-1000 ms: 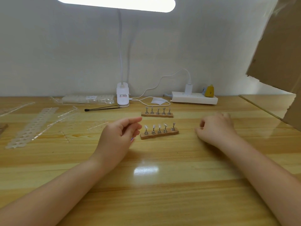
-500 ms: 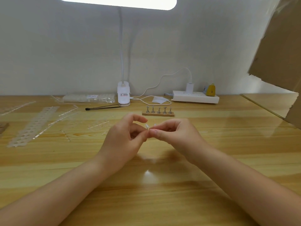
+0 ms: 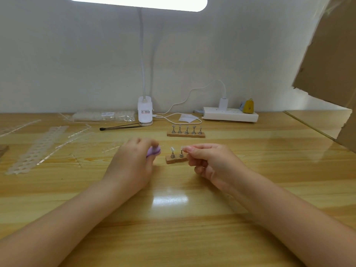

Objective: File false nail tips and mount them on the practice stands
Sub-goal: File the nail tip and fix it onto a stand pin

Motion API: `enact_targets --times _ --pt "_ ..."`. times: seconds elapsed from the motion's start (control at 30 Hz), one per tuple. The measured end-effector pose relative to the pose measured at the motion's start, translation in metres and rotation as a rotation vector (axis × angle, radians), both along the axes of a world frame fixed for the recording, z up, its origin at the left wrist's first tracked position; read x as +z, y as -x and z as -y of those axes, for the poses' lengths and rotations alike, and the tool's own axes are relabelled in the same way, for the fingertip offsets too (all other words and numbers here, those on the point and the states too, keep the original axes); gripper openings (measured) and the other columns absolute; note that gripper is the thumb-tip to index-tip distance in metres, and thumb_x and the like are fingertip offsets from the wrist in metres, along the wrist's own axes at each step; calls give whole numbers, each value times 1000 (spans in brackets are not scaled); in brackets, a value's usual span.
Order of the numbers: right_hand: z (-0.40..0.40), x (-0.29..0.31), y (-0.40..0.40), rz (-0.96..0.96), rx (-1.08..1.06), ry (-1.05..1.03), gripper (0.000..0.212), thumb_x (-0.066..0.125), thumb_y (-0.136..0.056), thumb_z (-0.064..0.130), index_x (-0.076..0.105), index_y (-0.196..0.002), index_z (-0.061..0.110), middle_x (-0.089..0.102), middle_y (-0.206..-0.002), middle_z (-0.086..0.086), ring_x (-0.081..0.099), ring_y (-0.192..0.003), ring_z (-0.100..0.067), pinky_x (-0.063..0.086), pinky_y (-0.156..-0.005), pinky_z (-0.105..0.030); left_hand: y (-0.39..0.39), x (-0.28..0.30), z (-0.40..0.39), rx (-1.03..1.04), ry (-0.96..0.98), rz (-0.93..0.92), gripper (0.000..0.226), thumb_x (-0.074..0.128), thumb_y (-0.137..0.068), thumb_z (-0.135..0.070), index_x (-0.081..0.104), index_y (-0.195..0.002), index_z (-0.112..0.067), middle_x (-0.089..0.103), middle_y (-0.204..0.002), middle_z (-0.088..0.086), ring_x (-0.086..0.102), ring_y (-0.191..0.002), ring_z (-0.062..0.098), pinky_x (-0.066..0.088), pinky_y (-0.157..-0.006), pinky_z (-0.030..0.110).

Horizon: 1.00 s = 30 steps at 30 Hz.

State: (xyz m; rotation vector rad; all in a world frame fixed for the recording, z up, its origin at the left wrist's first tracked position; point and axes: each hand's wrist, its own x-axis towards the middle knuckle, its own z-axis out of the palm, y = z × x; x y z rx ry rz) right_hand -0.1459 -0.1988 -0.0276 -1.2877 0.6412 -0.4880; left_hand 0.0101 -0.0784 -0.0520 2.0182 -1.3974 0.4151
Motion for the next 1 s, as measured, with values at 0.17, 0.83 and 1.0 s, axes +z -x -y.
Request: enact_targets --times 0.17,0.83,1.0 --pt "-5 -1 -3 57 99 -42 15 71 -70 19 65 -80 10 59 -60 4 51 -55 -7 39 -45 -18 23 9 1 -464 312 138 28 68 -86 -5 59 -111 -12 60 -96 -1 58 -90 8 46 -83 18" --pt "1 -1 3 74 269 34 12 66 -76 23 63 -84 14 62 -70 7 55 -64 -8 38 -51 -19 17 7 -2 -335 221 222 21 62 -89 -12 58 -110 -14 58 -89 8 57 -78 20 50 -73 31" --pt "14 2 6 -11 221 120 17 72 -69 32 72 -77 16 66 -69 5 58 -65 -9 42 -50 -19 -3 1 0 137 -156 106 27 54 -94 -31 59 -120 -25 60 -108 -2 51 -101 24 42 -85 35"
